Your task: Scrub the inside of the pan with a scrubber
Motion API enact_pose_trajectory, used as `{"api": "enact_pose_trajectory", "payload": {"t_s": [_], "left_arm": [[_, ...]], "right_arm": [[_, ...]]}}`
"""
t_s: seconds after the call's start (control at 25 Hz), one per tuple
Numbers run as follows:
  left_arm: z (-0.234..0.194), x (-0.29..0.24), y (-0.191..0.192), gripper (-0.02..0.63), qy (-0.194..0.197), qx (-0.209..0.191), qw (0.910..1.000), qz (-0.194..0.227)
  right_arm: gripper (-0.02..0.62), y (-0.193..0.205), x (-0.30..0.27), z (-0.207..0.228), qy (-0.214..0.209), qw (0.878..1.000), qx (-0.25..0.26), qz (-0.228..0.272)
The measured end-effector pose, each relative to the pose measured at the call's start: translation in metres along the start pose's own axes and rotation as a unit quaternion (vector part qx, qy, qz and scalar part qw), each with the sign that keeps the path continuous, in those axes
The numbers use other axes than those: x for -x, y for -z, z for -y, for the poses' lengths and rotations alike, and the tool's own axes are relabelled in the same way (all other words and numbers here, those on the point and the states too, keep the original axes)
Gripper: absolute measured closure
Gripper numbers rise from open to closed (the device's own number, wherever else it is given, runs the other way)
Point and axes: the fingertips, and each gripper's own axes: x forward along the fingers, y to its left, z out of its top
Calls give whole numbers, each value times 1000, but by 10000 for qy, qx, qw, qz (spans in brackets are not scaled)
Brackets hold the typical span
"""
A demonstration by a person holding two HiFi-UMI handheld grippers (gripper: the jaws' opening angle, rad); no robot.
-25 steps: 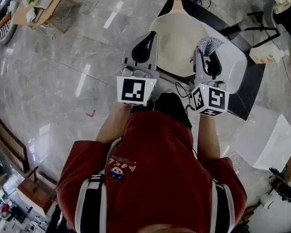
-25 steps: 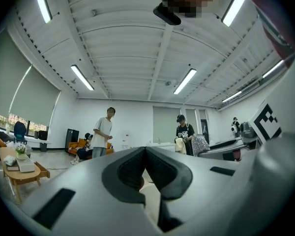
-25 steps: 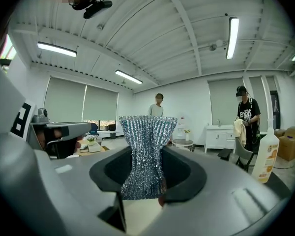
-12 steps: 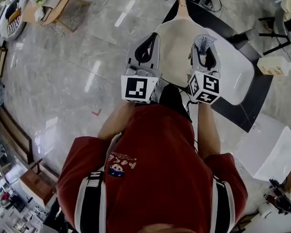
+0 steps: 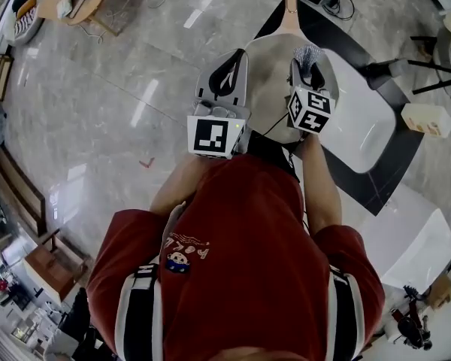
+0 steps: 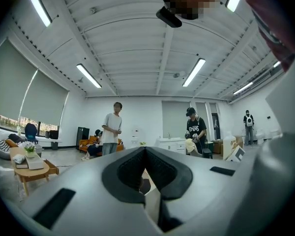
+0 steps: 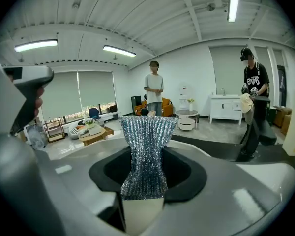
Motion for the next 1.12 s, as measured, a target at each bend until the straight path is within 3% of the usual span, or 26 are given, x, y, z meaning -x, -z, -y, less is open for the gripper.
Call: {"api": "enact_pose_trajectory", "payload": {"t_s": [0.6,1.12], "left_arm": [[-24,-12,14,600,-348,-26,9992,-203],[-41,-6,24,600,-421,10,9981,-447]], "right_arm": [[399,30,-53,-6,-15,9989,210,-410],[394,26,-62,-45,-669,9971,228,-298]]}}
